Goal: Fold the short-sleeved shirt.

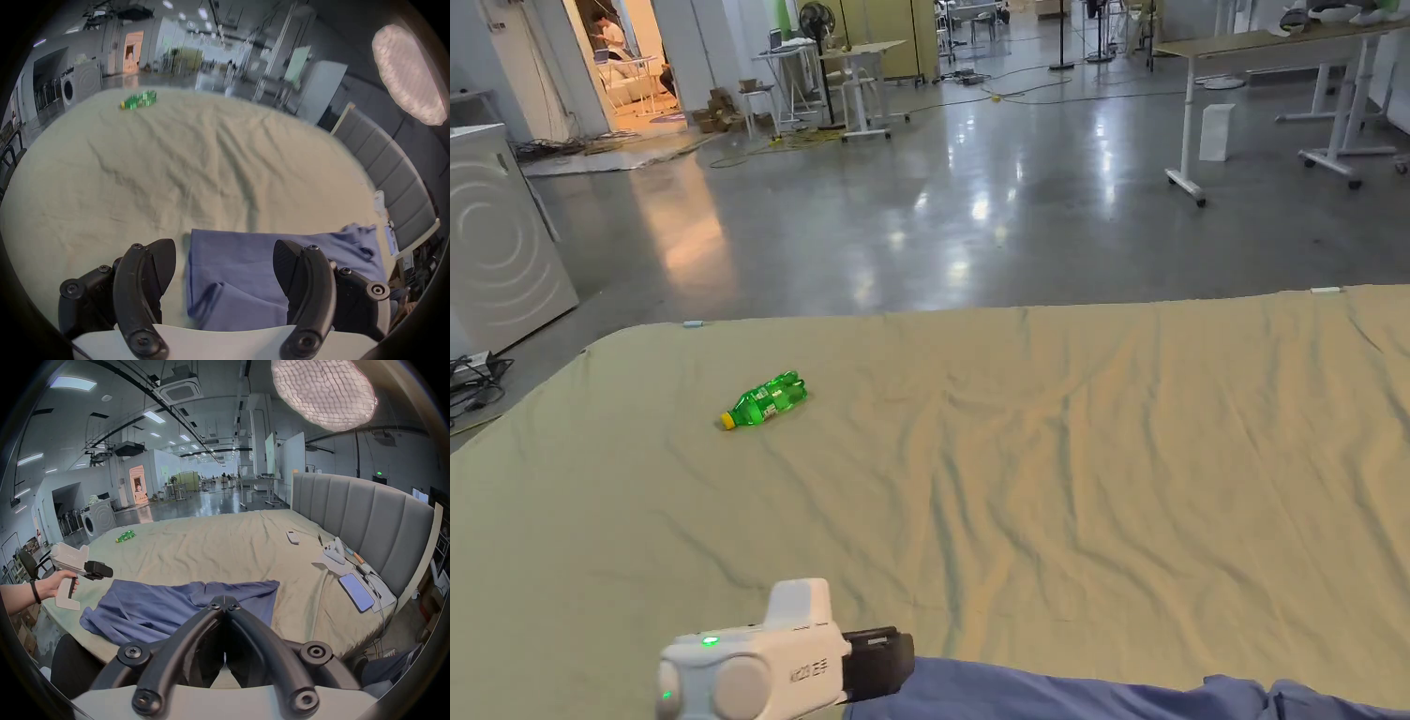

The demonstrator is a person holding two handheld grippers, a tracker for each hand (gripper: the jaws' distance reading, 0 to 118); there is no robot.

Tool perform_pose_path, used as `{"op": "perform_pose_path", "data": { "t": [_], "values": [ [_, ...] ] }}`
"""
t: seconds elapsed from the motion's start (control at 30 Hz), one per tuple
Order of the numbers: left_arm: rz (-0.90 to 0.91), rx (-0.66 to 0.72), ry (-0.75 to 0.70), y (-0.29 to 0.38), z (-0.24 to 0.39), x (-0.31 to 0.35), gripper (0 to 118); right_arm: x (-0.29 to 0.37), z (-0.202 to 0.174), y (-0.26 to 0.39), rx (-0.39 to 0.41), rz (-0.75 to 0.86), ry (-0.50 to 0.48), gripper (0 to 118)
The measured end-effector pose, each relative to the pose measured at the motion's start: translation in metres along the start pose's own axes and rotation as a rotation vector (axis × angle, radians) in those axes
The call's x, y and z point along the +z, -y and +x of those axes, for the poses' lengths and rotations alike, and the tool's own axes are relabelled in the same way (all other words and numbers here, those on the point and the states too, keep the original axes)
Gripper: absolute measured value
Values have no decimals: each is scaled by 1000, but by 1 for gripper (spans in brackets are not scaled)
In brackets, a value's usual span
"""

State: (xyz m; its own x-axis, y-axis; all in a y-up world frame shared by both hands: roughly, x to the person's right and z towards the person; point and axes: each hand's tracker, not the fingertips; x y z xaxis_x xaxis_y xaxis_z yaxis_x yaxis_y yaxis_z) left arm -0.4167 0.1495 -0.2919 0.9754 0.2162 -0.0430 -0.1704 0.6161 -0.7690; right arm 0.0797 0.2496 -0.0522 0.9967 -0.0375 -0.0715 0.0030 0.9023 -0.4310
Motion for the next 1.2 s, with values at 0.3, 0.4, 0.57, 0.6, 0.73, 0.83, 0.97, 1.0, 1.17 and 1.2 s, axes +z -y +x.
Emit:
{"op": "perform_pose_path", "data": {
  "t": [0.3,0.4,0.57,0.6,0.73,0.83,0.97,1.0,1.17,1.2],
  "values": [
    [-116,-93,-136,7,2,-62,59,14,19,11,-27,-46,88,0],
    [-105,-203,-161,10,16,-57,15,12,23,16,-49,-60,94,0],
    [-178,-233,-176,18,42,-68,10,4,26,15,-69,-71,82,0],
    [-205,-239,-177,16,42,-71,10,0,28,14,-66,-69,78,0],
    [-295,-249,-162,1,46,-75,10,-38,46,-1,-5,-78,68,29],
    [-322,-254,-173,-13,39,-93,10,-88,76,-15,-38,-144,54,72],
    [-359,-300,-194,-18,48,-96,10,-174,117,-22,-198,-316,85,72],
    [-366,-298,-192,-19,47,-96,10,-199,131,-15,-217,-361,97,72],
    [-390,-264,-173,-22,43,-98,10,-280,136,-11,-165,-464,132,71],
    [-392,-260,-168,-22,42,-98,10,-294,137,-7,-170,-489,133,71]
  ]
}}
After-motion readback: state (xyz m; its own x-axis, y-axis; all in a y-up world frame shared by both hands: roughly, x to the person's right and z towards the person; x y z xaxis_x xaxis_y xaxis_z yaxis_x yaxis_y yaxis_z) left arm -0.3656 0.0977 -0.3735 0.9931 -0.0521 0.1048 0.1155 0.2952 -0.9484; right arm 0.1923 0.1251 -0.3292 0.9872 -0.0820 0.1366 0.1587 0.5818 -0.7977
